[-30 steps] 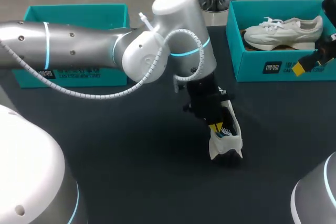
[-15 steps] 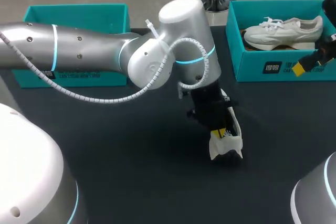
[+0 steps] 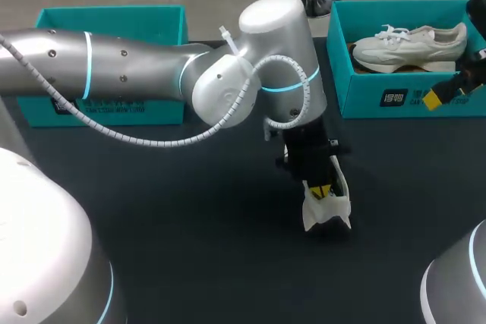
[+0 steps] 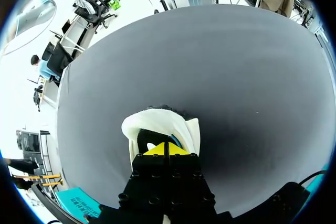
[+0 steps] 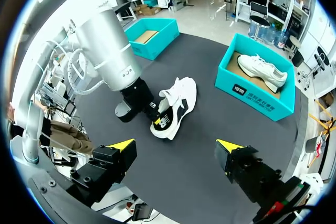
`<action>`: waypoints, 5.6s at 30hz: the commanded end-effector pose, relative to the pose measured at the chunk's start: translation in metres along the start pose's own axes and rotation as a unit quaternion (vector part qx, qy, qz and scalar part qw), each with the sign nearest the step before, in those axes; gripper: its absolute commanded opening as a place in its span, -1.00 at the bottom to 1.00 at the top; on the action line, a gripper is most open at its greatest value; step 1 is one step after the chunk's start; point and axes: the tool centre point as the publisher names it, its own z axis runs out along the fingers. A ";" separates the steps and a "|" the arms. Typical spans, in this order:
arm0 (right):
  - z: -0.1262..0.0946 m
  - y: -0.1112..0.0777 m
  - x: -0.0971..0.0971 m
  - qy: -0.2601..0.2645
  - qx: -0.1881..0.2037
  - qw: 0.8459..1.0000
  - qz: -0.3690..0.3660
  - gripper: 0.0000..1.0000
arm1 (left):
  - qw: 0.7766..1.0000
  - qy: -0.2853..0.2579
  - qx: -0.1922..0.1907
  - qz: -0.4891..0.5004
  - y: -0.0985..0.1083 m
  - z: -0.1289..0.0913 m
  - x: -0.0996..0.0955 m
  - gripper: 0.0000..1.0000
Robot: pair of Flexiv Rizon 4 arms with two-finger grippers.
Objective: Take the shoe out of the shoebox, open the shoe tongue, remove and reinsert the insole, then place the shoe into the shoebox
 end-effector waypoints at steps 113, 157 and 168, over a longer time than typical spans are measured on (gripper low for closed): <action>0.001 0.003 -0.001 0.000 0.003 1.000 0.001 1.00 | 0.976 0.075 -0.194 0.068 0.054 -0.040 -0.002 1.00; 0.001 0.003 -0.001 0.000 0.003 1.000 0.001 1.00 | 0.983 0.092 -0.141 0.074 0.067 -0.060 0.028 -1.00; 0.001 0.003 -0.001 0.000 0.003 1.000 0.001 1.00 | 0.984 0.083 -0.140 0.076 0.066 -0.062 0.025 -1.00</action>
